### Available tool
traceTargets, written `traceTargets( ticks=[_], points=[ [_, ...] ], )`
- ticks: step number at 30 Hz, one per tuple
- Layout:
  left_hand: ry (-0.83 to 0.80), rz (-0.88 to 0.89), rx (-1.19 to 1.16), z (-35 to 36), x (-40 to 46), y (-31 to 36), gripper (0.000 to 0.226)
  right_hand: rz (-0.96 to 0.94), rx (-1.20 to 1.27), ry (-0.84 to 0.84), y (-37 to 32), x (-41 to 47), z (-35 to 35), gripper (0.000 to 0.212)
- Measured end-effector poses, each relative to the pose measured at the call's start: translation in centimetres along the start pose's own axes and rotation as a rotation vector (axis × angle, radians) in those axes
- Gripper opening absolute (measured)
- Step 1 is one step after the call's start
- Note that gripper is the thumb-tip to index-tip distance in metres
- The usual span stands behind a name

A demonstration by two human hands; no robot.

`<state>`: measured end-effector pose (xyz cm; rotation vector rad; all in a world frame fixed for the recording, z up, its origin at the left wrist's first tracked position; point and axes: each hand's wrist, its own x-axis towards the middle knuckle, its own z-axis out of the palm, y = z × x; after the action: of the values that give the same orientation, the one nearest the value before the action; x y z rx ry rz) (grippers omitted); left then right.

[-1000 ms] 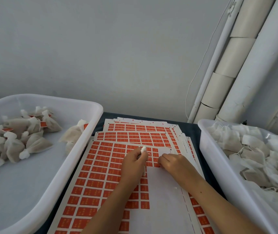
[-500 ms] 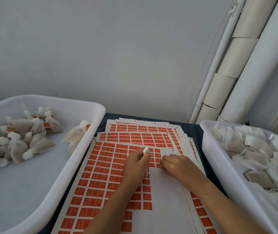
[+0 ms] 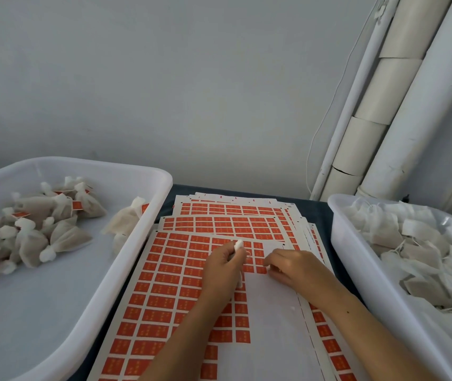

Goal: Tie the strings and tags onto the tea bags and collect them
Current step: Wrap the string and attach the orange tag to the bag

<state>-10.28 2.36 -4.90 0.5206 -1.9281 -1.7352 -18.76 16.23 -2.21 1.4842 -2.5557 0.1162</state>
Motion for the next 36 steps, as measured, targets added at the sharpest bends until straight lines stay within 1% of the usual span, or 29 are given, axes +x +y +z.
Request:
traceTargets(
  ticks=[4, 7, 9, 11, 13, 18, 21, 33, 36],
  points=[
    [-0.005, -0.001, -0.003, 0.02, 0.14, -0.08, 0.034, -0.056, -0.088, -0.025, -0.05, 0.1, 0.45, 0.035],
    [-0.002, 0.005, 0.004, 0.08, 0.08, -0.11, 0.034, -0.079, -0.114, -0.038, -0.22, 0.13, 0.53, 0.031],
    [0.002, 0.01, 0.009, 0.02, 0.08, -0.15, 0.035, -0.111, -0.098, 0.012, -0.4, 0.19, 0.4, 0.028],
    [0.002, 0.008, 0.006, -0.03, 0.12, -0.19, 0.034, -0.124, -0.112, 0.046, -0.55, 0.35, 0.27, 0.03],
    [0.0, -0.001, 0.002, 0.05, 0.12, -0.16, 0.033, -0.102, -0.116, 0.003, -0.81, 0.49, 0.14, 0.025],
    [-0.004, -0.008, 0.015, 0.12, 0.09, -0.08, 0.034, 0.004, -0.06, -0.031, -0.12, 0.56, 0.08, 0.032],
    [-0.007, -0.005, 0.008, 0.0, 0.21, -0.06, 0.034, -0.012, -0.074, -0.077, -0.22, 0.61, -0.03, 0.032],
    [-0.001, 0.013, 0.02, 0.0, 0.05, -0.06, 0.034, -0.093, -0.174, -0.092, -0.23, 0.83, 0.75, 0.031],
    [-0.004, 0.014, 0.021, 0.06, 0.0, -0.04, 0.034, -0.078, -0.174, -0.074, -0.41, 0.63, 0.74, 0.027]
  ],
)
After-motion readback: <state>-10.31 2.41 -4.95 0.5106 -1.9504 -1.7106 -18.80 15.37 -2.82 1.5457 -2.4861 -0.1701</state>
